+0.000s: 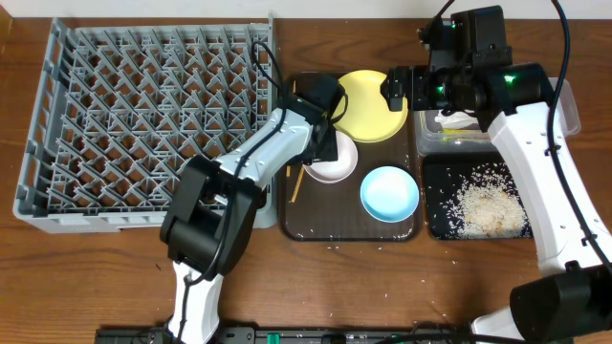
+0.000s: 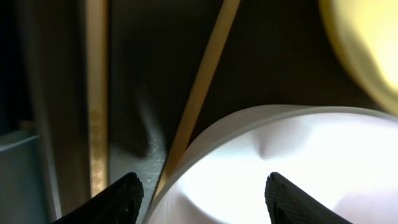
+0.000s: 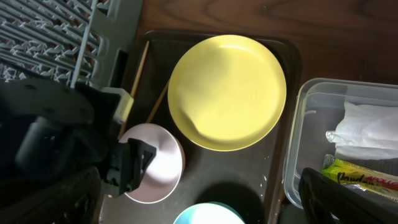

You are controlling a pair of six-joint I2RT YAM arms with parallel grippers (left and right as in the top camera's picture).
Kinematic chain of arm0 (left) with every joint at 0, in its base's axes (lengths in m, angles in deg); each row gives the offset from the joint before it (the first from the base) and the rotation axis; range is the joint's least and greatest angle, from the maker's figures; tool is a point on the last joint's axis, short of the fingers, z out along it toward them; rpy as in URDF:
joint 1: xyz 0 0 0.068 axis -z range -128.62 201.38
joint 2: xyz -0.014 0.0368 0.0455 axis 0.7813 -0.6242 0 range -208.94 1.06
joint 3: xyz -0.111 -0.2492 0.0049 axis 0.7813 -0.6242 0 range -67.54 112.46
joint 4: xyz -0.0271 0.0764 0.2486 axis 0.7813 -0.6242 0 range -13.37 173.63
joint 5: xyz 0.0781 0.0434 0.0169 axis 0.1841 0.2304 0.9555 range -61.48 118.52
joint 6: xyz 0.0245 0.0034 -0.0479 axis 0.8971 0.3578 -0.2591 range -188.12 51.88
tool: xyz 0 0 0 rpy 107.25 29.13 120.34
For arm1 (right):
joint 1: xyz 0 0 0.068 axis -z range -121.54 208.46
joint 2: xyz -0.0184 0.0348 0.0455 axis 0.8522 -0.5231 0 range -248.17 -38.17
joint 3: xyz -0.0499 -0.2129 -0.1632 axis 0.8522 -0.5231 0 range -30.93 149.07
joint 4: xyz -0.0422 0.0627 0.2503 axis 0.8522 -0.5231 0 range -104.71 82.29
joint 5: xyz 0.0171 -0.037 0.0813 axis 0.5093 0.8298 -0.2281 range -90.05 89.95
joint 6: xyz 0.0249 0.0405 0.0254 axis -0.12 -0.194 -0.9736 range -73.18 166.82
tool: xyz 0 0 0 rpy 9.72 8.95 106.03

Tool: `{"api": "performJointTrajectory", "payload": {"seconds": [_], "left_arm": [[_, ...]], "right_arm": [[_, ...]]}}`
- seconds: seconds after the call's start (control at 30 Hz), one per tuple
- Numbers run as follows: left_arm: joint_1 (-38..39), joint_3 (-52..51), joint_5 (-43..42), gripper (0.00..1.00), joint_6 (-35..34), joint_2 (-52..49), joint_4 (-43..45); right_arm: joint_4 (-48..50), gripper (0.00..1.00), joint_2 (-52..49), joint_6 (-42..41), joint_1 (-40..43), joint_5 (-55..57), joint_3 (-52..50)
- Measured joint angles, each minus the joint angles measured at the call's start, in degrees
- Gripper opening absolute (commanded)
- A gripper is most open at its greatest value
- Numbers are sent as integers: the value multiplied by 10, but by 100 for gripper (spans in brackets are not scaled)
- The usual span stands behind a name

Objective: Sort waste into correct bins and load items into the dishwasher
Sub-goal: 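Grasp the pink bowl rim with the left gripper, then lift the pink bowl and place it upright in the dish rack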

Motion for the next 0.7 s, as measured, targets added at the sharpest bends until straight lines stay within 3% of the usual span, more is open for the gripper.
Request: {"api": "performJointTrajectory", "payload": {"seconds": [0.1, 0.37, 0.43, 0.53, 0.7], "left_arm": [[0, 0, -6, 51, -12, -3, 0], [0, 0, -63, 38, -31, -3, 0], [0, 0, -71, 29, -38, -3, 0], [0, 0, -76, 8, -42, -3, -1], [0, 0, -76, 8, -43, -3, -1]], "right_arm": [[0, 99, 0, 0, 0, 0, 0], [0, 99, 0, 0, 0, 0, 0], [0, 99, 0, 0, 0, 0, 0], [0, 99, 0, 0, 0, 0, 0], [0, 99, 0, 0, 0, 0, 0]]}}
